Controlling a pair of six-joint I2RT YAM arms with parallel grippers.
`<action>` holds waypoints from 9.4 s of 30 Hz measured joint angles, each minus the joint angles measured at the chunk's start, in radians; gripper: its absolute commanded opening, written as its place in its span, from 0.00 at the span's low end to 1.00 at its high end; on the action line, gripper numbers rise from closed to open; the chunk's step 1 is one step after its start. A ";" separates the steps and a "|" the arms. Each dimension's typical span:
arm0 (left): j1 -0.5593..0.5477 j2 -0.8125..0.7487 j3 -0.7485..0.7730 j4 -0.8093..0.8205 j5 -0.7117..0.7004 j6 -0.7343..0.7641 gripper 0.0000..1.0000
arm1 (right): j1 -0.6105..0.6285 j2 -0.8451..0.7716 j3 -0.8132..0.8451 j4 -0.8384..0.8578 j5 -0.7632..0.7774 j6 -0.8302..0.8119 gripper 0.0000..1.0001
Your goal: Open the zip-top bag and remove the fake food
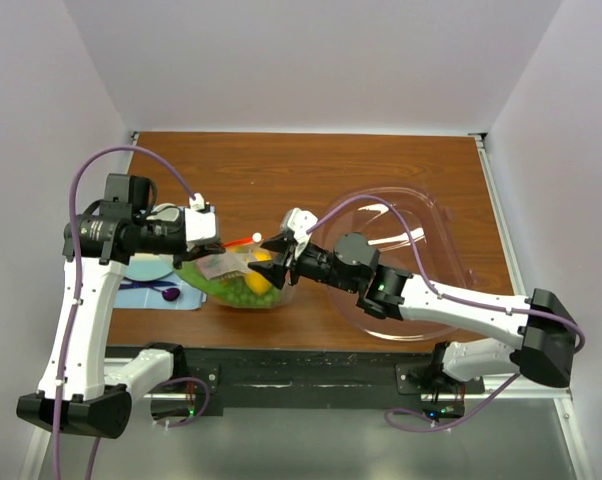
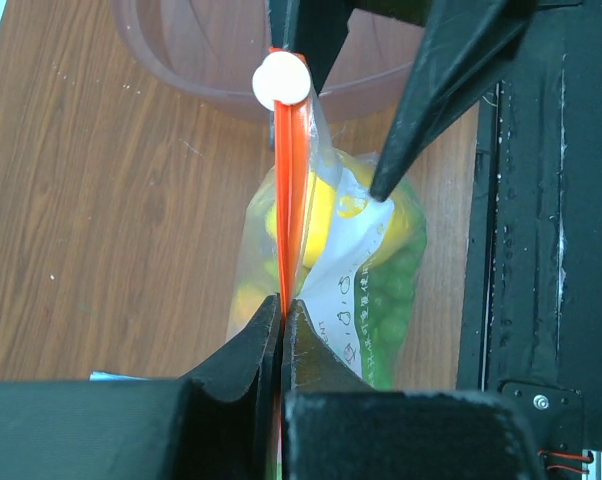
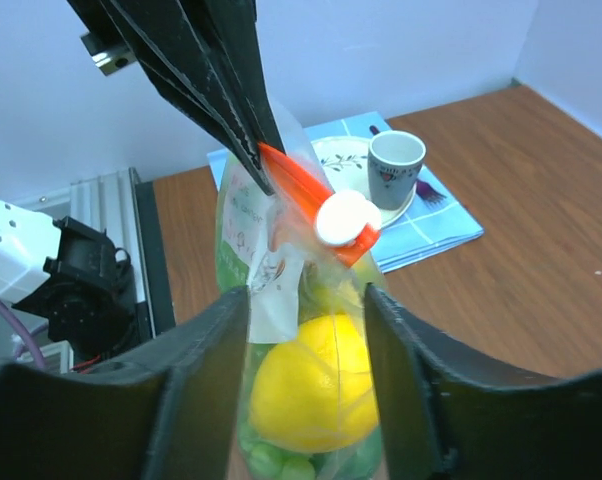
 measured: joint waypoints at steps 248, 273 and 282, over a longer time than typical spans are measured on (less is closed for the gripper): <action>0.010 -0.148 -0.180 0.267 -0.129 -0.548 0.01 | 0.201 0.411 0.455 -0.731 0.594 0.402 0.98; -0.001 -0.172 -0.229 0.136 -0.060 -0.397 0.03 | 0.219 0.115 -0.150 -0.069 0.433 0.560 0.95; 0.000 -0.187 -0.233 0.132 -0.055 -0.362 0.06 | 0.216 0.006 -0.172 -0.027 0.443 0.647 0.89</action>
